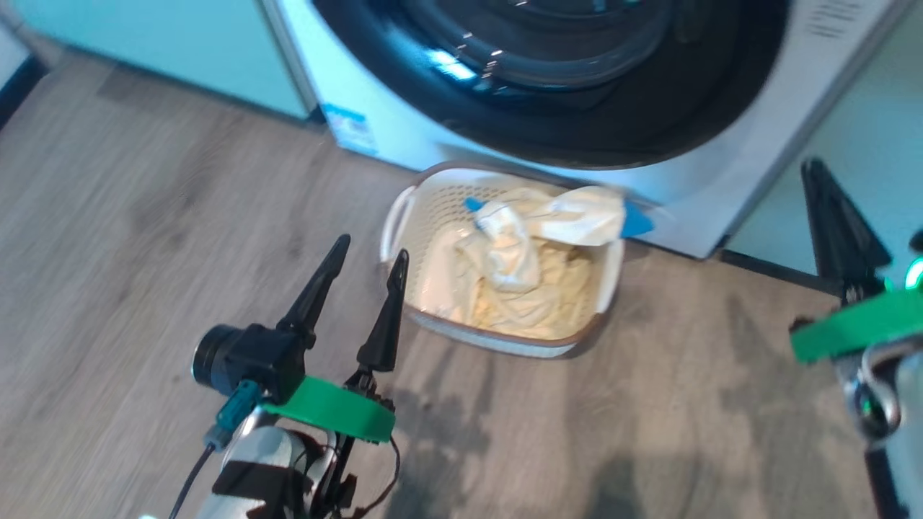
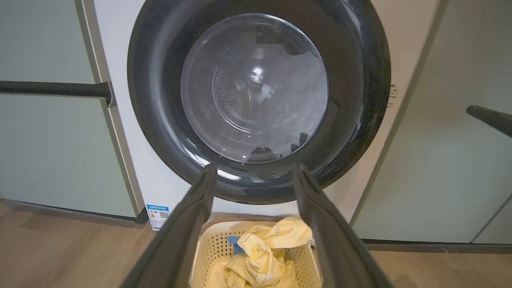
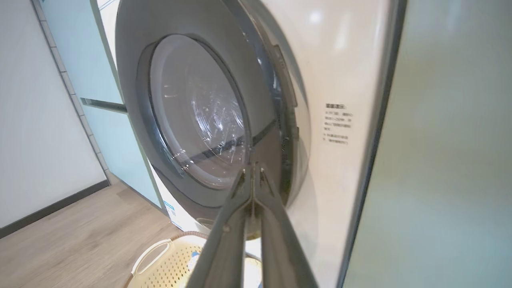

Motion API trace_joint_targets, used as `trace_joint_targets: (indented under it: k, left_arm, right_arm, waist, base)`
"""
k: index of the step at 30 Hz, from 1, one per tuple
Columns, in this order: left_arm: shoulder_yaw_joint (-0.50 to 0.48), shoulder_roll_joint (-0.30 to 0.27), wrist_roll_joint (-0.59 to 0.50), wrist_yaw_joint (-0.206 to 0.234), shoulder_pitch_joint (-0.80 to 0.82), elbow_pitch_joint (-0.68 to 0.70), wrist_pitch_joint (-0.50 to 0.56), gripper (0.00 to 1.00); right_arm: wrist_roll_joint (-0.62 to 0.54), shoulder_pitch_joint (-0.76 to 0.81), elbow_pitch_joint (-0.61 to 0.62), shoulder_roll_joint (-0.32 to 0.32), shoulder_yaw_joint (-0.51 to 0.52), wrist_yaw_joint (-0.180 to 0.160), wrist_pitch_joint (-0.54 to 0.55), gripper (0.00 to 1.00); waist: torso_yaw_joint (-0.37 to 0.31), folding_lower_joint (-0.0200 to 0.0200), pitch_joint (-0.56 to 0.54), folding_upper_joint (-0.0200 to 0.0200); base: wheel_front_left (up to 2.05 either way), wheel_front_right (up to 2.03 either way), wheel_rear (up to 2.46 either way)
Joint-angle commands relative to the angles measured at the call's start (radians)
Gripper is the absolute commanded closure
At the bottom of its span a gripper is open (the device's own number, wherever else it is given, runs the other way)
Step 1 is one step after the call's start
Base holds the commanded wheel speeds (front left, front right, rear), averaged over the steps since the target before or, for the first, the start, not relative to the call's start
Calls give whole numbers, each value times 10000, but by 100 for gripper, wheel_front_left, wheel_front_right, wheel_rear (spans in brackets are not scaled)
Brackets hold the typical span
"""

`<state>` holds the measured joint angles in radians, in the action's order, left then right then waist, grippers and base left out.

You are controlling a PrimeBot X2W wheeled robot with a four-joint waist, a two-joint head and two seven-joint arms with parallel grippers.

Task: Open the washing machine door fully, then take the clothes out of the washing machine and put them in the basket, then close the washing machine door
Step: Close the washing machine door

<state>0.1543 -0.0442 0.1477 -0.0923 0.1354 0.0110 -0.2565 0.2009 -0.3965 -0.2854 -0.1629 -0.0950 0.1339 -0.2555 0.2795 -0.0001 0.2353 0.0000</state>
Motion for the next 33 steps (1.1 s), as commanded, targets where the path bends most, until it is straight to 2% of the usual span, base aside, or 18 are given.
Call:
trace_joint_targets:
  k: [1, 5, 6, 7, 8, 9, 10, 21, 33]
  left_arm:
    - [-459, -71, -170, -46, 72, 257, -53, 0]
    - [-544, -91, -244, -96, -90, 160, -53, 0]
    - [-591, -113, -297, -123, -179, 159, -53, 0]
    - [-616, -114, -303, -133, -219, 170, -53, 0]
    - [-616, -114, -303, -133, -219, 170, -53, 0]
    - [-642, -119, -319, -142, -253, 180, -53, 0]
    - [-665, -123, -330, -151, -282, 187, -53, 0]
    - [-964, -223, -415, -164, -607, 46, -53, 0]
    - [-1344, -234, -463, 138, -947, -90, -53, 0]
  right_arm:
    - [-100, 140, 505, 138, -35, -32, -62, 100]
    - [-182, 768, 903, 329, 263, -32, -62, 100]
    - [-253, 1159, 1143, 440, 413, -32, -62, 61]
    - [-278, 1349, 1261, 497, 462, -32, -62, 42]
    - [-278, 1349, 1261, 497, 462, -32, -62, 42]
    - [-309, 1527, 1364, 549, 515, -32, -62, 14]
    - [-333, 1692, 1450, 596, 556, -32, -62, 0]
    - [-477, 3148, 2373, 1043, 1127, -32, -62, 0]
    - [-155, 4342, 2987, 1123, 1308, -32, -63, 0]
  waist:
    - [-494, 1, -360, 0]
    - [-869, 1, -572, 0]
    - [-1094, 1, -682, 0]
    - [-1196, 1, -720, 0]
    - [-1196, 1, -720, 0]
    - [-1297, 1, -753, 0]
    - [-1396, 1, -792, 0]
    - [-2348, 1, -1031, 0]
    - [-2986, 1, -1240, 0]
  base:
    - [0, 0, 0]
    - [0, 0, 0]
    - [0, 0, 0]
    - [0, 0, 0]
    - [0, 0, 0]
    - [0, 0, 0]
    - [0, 0, 0]
    - [0, 0, 0]
    - [0, 0, 0]
